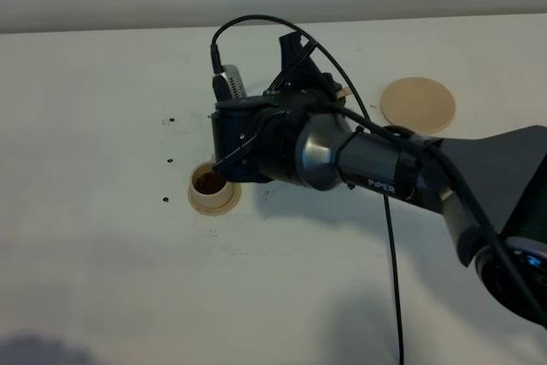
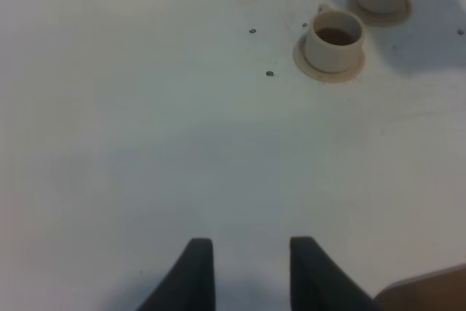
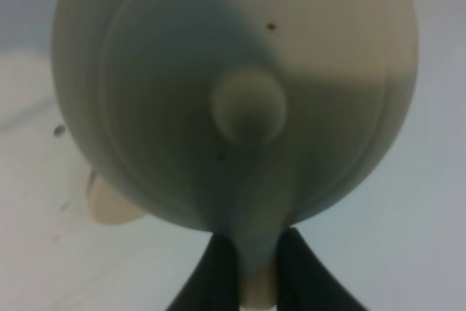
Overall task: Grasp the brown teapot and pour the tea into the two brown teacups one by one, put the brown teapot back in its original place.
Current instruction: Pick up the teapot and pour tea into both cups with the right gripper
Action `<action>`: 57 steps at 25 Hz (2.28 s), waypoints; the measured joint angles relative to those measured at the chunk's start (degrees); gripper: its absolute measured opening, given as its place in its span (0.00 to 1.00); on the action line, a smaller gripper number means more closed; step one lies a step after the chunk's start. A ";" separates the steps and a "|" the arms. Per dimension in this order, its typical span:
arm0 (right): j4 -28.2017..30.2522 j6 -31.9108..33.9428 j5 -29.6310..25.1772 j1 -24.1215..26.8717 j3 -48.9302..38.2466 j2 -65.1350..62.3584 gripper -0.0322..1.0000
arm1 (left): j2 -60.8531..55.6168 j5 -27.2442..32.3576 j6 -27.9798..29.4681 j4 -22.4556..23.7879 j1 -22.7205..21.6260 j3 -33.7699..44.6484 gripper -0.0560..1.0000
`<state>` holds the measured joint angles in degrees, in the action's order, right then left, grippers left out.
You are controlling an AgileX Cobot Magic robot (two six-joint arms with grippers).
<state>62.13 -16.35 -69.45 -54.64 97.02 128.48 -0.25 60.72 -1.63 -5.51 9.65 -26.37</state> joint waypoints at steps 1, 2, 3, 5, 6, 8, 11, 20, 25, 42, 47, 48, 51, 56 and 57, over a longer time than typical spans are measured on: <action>0.00 -0.07 0.00 -0.07 0.00 0.09 0.14 | 0.00 0.00 0.00 0.00 0.00 0.00 0.28; 0.00 -0.14 0.00 -0.07 0.00 0.13 0.14 | 0.00 0.00 0.00 0.00 0.00 0.00 0.28; 0.00 -0.18 0.00 -0.07 0.00 0.13 0.14 | 0.00 0.00 0.00 0.00 0.00 0.00 0.28; 0.53 -0.40 0.00 -0.07 0.00 0.13 0.14 | 0.00 0.00 0.00 0.00 0.00 0.00 0.28; 0.65 -0.46 0.00 -0.07 0.00 0.13 0.14 | 0.00 0.00 0.00 0.00 0.00 0.00 0.28; 0.93 -0.72 0.00 -0.07 0.00 0.13 0.14 | 0.00 0.00 0.00 0.00 0.00 0.00 0.28; 1.30 -1.19 0.00 -0.07 0.00 0.13 0.14 | 0.00 0.00 0.00 0.00 0.00 0.00 0.28; 1.46 -1.67 0.00 0.15 0.00 0.13 0.14 | 0.00 0.00 0.00 0.00 0.00 0.00 0.28; 1.36 -1.72 0.00 0.90 0.00 0.13 0.14 | 0.00 0.00 0.00 0.00 0.00 0.00 0.28; 3.54 -3.01 0.00 1.23 0.00 0.33 0.14 | 0.00 0.00 0.00 0.00 0.00 0.00 0.28; 4.04 -3.21 0.00 1.23 0.00 0.33 0.14 | 0.00 0.00 0.00 0.00 0.00 0.00 0.28; 4.19 -3.33 0.00 1.23 0.00 0.33 0.14 | 0.00 0.00 0.00 0.00 0.00 0.00 0.28; 5.18 -3.66 0.06 1.27 -0.92 0.33 0.14 | 0.00 0.00 0.00 0.00 0.00 0.00 0.28; 5.66 -3.55 0.06 1.46 -3.10 0.59 0.14 | 0.00 0.00 0.00 0.00 0.00 0.00 0.28; 5.81 -3.38 0.06 1.52 -3.12 0.75 0.14 | 0.00 0.00 0.00 0.00 0.00 0.00 0.28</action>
<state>67.94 -19.73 -69.39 -53.11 93.90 129.23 -0.25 60.72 -1.63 -5.51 9.65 -26.37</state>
